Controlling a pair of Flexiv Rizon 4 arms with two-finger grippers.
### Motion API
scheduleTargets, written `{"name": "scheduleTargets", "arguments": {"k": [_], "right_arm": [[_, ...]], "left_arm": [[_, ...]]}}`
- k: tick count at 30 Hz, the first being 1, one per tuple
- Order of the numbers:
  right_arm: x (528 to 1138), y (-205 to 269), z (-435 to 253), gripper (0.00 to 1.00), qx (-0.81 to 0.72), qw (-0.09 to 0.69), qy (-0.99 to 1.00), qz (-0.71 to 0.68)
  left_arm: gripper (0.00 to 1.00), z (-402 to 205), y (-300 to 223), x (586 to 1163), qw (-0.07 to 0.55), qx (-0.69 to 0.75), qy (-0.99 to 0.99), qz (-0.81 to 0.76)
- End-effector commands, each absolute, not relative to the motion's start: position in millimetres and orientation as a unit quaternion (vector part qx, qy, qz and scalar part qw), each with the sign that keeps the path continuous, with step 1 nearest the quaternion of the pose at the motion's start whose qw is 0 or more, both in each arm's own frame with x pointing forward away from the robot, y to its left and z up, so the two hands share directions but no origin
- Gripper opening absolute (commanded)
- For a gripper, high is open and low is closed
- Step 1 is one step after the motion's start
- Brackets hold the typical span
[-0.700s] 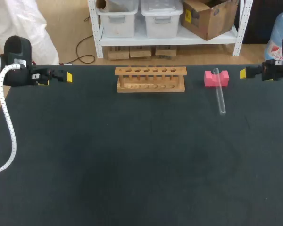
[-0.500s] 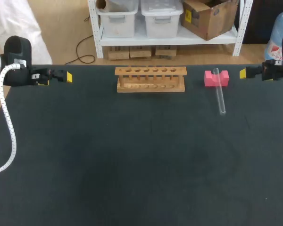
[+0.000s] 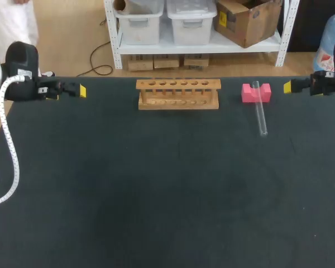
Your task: Grasp the test tube, adjust it, and insert it.
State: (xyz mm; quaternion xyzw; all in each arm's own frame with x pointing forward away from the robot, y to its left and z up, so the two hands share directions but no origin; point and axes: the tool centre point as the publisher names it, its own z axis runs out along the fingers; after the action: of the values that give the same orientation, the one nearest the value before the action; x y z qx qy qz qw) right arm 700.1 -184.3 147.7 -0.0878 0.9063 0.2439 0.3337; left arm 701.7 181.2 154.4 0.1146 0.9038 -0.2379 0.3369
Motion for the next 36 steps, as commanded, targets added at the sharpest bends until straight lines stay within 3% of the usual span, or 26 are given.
{"name": "scheduleTargets", "arguments": {"k": [1,16,36], "right_arm": [[699,-184,149,1.0,-0.087,0.334,0.907,0.241],[699,-184,149,1.0,-0.087,0.334,0.907,0.241],[699,-184,149,1.0,-0.087,0.334,0.907,0.241]], "left_arm": [[1.0,152,192,710,0.349,0.159,0.88,-0.279],[1.0,151,202,743,0.416,0.362,0.752,-0.36],[1.0,117,182,782,0.452,0.43,0.655,-0.425]]}}
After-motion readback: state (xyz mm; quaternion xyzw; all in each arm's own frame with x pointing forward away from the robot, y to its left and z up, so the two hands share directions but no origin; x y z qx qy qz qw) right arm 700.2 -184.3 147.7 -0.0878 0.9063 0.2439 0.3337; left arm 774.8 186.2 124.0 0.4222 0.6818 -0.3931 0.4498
